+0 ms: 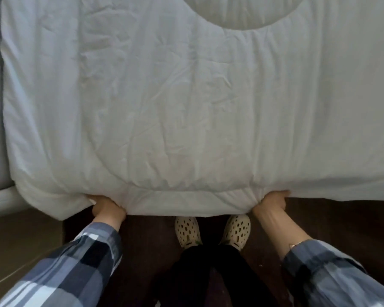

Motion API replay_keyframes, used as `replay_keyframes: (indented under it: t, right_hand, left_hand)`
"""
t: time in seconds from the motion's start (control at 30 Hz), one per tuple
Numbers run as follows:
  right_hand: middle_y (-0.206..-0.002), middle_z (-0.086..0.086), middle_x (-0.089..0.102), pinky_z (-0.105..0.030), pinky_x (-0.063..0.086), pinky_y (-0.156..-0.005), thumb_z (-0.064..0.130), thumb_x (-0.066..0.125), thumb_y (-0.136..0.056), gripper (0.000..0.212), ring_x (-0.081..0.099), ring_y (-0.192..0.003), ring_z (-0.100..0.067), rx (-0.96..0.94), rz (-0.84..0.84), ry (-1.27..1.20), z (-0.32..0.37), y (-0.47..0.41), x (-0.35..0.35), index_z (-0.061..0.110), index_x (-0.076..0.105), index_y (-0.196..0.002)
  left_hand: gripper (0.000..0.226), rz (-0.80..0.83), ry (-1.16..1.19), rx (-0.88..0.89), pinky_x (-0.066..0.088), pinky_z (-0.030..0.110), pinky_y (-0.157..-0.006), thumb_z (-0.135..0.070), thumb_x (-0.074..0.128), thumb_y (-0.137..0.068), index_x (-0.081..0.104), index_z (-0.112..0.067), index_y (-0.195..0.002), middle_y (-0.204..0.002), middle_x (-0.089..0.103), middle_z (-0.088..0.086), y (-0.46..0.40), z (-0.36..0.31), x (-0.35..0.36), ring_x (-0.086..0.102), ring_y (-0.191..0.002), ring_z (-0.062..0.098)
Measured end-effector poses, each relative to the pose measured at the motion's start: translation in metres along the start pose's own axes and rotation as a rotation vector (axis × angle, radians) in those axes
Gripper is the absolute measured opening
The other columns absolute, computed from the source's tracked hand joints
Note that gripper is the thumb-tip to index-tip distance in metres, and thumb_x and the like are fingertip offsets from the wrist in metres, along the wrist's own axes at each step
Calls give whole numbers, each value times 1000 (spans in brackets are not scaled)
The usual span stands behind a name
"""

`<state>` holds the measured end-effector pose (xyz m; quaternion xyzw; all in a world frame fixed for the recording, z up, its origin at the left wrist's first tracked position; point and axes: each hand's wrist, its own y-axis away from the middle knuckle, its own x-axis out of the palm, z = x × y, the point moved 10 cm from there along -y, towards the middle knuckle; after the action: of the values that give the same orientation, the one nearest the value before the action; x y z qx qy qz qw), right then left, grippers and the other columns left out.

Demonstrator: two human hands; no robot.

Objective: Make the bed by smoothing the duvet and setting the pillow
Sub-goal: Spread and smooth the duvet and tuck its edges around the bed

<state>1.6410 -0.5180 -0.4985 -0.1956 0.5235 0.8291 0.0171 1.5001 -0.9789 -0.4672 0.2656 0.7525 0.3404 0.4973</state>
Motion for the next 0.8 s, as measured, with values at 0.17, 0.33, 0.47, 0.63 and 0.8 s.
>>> replay_keyframes:
  t: [0.17, 0.33, 0.47, 0.63, 0.8]
  right_hand:
    - [-124, -9, 62, -45, 54, -90, 48, 56, -93, 52, 63, -107, -30, 67, 27, 87, 13, 19, -24, 16, 53, -134]
    - [-129, -10, 56, -38, 47, -72, 52, 48, -93, 61, 55, -98, -26, -10, -125, 6, 82, 45, -80, 12, 46, -140]
    - [-142, -8, 50, -41, 47, -95, 60, 41, -93, 72, 53, -122, -32, -44, -148, -187, 160, 23, -113, 13, 38, -148]
    - [-136, -4, 57, -47, 48, -99, 70, 34, -90, 70, 55, -122, -33, -25, 19, -407, 216, -37, -110, 23, 50, -140]
    - [-125, -6, 60, -45, 48, -99, 65, 39, -93, 58, 60, -107, -28, 7, 185, -516, 236, -72, -94, 22, 52, -129]
  left_hand:
    - [44, 102, 59, 12, 49, 39, -95, -46, 44, -104, 52, -11, -129, -111, 57, 14, 50, 37, 12, 59, -104, 31]
    - [24, 397, -730, 692, 42, 28, -80, -38, 54, -99, 65, -18, -105, -104, 71, 2, 220, 77, 85, 65, -99, 23]
    - [32, 699, -826, 1651, 46, 27, -92, -36, 54, -99, 60, -19, -125, -120, 65, -1, 412, 68, 189, 58, -111, 15]
    - [69, 783, -1381, 2213, 12, 53, -123, -54, 30, -99, 19, -25, -160, -168, 16, 12, 527, 114, 332, 13, -155, 32]
    - [74, 629, -1601, 2521, -3, 54, -124, -62, 25, -100, 4, -27, -162, -170, -4, 7, 560, 173, 427, -1, -156, 28]
